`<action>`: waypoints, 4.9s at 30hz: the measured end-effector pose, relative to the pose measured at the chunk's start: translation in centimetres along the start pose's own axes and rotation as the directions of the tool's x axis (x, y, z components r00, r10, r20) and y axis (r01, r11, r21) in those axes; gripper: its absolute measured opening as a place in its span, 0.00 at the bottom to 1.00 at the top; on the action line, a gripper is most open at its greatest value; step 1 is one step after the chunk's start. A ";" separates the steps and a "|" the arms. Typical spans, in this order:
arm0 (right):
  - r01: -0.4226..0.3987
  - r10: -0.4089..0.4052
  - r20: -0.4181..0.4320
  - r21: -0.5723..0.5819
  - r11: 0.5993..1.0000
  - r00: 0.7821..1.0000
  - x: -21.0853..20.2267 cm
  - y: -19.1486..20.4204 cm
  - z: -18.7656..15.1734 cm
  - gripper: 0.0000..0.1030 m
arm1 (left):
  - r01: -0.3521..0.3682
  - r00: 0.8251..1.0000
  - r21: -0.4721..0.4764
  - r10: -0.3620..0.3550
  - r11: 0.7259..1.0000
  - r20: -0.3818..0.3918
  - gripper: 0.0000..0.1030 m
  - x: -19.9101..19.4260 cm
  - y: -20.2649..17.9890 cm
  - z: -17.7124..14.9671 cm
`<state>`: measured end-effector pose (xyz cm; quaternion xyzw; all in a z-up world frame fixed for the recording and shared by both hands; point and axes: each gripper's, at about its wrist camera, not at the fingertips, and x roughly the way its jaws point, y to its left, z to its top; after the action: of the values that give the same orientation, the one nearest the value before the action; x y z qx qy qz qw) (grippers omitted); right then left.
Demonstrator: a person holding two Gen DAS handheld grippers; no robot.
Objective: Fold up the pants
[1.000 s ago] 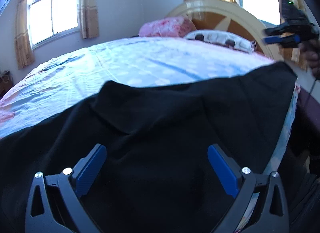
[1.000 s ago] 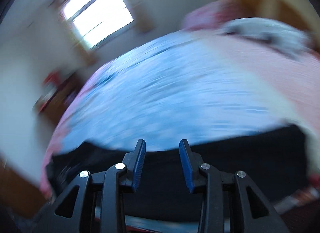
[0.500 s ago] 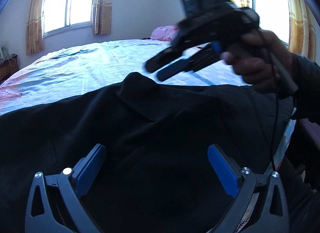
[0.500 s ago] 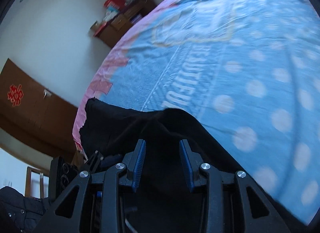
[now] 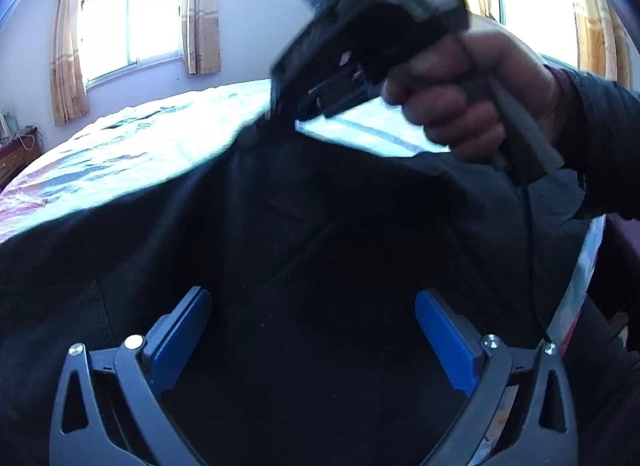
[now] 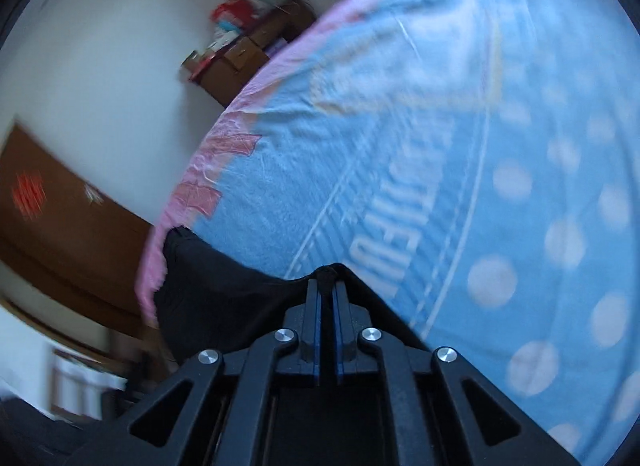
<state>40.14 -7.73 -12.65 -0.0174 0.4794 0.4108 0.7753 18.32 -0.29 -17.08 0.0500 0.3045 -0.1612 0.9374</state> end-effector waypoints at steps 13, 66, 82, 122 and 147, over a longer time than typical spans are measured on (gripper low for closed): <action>0.024 -0.039 0.089 0.167 0.986 0.995 -10.4 -7.1 -4.0 0.43 | -0.003 1.000 0.006 0.003 1.000 0.012 1.00 -0.1 0.3 -0.1; 0.267 -0.267 0.003 0.038 0.963 0.964 -14.4 -4.5 -11.2 0.38 | 0.060 0.997 -0.122 -0.054 0.991 0.058 1.00 -3.0 0.7 -0.5; 0.327 -0.375 0.107 0.313 0.891 0.921 -21.2 -7.7 -23.5 0.39 | 0.021 0.999 0.052 -0.020 0.998 -0.029 1.00 -1.4 -4.5 2.7; 0.090 -0.642 0.304 0.858 0.505 0.704 -43.0 -19.0 -42.6 0.52 | 0.219 0.967 0.219 -0.182 0.951 -0.177 1.00 6.8 -18.5 7.1; 0.229 -0.665 0.425 0.711 0.665 0.614 -43.9 -13.1 -37.0 0.14 | 0.250 0.960 0.196 -0.216 0.948 -0.181 1.00 6.9 -18.2 7.5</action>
<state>12.81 -59.14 -4.17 0.2434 0.2559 -0.0029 0.9355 21.73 -20.74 -14.97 0.1282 0.3618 -0.2989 0.8737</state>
